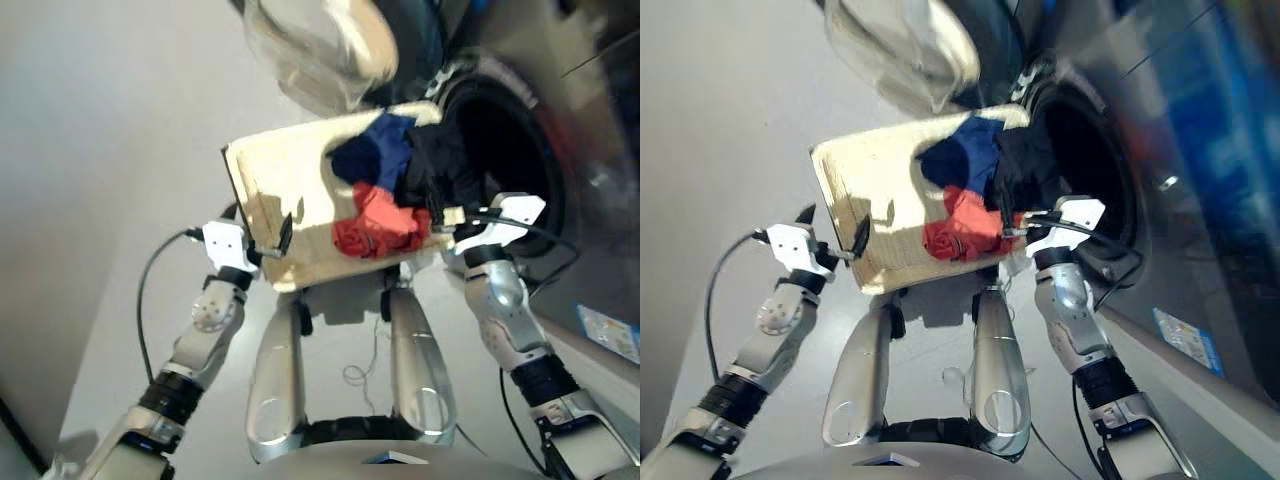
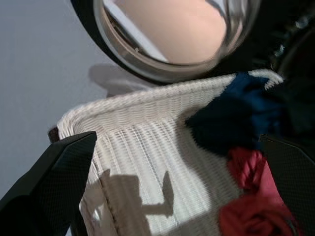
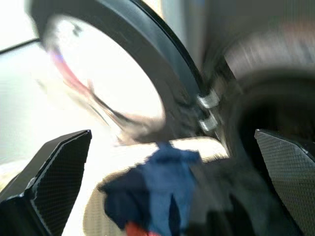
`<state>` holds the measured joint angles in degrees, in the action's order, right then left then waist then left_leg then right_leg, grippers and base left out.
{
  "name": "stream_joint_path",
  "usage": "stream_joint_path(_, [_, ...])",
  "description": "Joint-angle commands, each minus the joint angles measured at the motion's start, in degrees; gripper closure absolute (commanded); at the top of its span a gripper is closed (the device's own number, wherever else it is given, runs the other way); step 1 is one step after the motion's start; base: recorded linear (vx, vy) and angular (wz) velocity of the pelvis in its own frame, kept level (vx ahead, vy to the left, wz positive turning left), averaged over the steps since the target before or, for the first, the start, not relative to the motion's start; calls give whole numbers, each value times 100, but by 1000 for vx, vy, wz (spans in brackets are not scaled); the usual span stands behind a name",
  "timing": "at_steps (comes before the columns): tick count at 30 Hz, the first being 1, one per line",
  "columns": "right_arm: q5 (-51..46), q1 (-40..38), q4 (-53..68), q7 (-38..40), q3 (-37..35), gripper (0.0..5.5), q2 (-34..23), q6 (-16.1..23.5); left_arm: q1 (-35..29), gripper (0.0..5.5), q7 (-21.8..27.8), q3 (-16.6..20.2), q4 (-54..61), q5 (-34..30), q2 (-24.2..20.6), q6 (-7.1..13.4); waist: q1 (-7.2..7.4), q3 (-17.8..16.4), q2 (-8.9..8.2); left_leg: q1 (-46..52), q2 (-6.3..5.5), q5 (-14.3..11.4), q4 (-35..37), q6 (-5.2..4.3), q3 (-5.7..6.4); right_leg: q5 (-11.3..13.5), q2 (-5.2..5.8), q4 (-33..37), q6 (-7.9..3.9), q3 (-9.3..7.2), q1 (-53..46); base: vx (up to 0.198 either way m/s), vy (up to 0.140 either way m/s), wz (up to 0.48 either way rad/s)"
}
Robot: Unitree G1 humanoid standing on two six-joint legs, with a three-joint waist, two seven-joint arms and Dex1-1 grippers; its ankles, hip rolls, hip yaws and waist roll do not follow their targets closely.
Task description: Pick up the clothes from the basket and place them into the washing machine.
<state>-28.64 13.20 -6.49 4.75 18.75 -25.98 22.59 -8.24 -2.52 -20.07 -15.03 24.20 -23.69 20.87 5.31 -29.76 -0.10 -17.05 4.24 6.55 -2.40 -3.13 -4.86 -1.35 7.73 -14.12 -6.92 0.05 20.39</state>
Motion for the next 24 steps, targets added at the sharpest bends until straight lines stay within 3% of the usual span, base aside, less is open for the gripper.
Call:
stream_joint_path(1, [305,28,176,-376,146,0,95,-28,175,0,160,97,-29,-297,-130,180,-162,749,-246,378,-238,-187,41,-72,-160,1111,120,1195,-355,-176,-427,127,27,-53])
stream_joint_path(7, [562,-138,274,-594,249,0,83,-248,387,0,249,183,-41,-420,-50,25,-152,1176,-236,1074,-148,-99,579,-71,-169,929,50,1247,-332,-207,-948,124,6,-38])
stream_joint_path(12, [379,-135,676,-986,443,0,30,-394,197,0,187,-13,-203,-1241,-56,-142,-79,1459,-209,1433,-72,-182,638,-90,-222,785,22,1323,-296,-217,-1259,108,-4,10])
stream_joint_path(16, [203,138,818,-1084,624,0,13,-485,-187,0,113,-255,-376,-1556,12,-226,-15,1424,-206,1333,-28,-162,621,-117,-249,768,-31,1285,-265,-151,-1123,-13,-5,-22])
stream_joint_path(19, [-119,497,855,-1022,848,0,198,-521,-662,0,-51,-512,-888,-1484,311,-322,45,1374,-222,1186,-2,-121,581,-134,-284,791,-75,1225,-221,-90,-940,-18,-13,-14])
stream_joint_path(24, [-33,1434,1259,-741,1238,0,346,-494,-1521,0,-343,-907,-1374,-1586,529,-488,88,985,-229,668,20,-144,168,-153,-263,810,-145,964,-141,29,-472,-104,-48,-79])
